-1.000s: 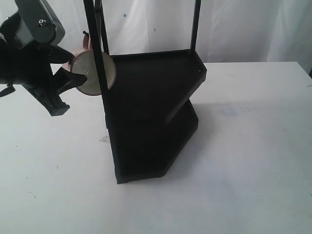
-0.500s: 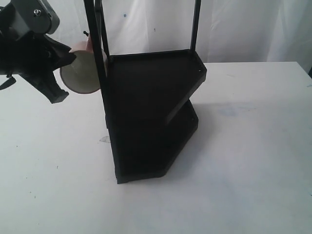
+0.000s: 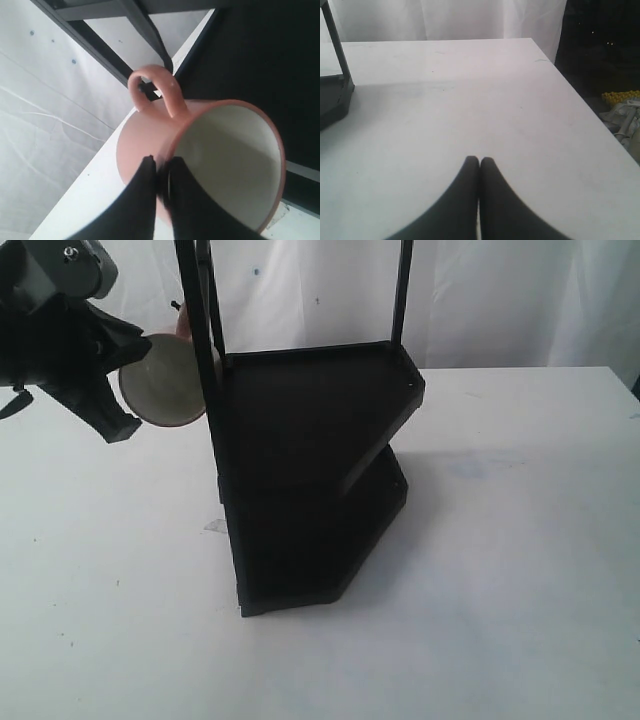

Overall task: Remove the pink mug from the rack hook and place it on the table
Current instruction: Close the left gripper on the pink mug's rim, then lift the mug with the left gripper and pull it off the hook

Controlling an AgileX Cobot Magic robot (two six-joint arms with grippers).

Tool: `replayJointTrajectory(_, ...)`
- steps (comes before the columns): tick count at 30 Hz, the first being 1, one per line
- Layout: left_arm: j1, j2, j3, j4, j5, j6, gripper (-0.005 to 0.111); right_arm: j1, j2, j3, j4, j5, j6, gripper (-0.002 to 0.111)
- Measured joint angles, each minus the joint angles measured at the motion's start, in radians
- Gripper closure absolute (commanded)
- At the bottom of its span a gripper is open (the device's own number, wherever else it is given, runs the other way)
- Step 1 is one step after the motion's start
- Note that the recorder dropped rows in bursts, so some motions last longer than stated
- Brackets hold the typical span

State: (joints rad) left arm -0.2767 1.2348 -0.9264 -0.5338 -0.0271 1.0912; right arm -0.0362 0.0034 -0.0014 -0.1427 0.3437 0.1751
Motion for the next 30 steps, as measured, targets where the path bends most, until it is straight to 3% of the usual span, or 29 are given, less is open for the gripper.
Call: replayJointTrajectory(30, 0.0, -0.133, 0.006, -0.019, 0.136, -0.065, 0.107, 0.0, 0.0, 0.0, 0.0, 0.0, 0.0, 0.108)
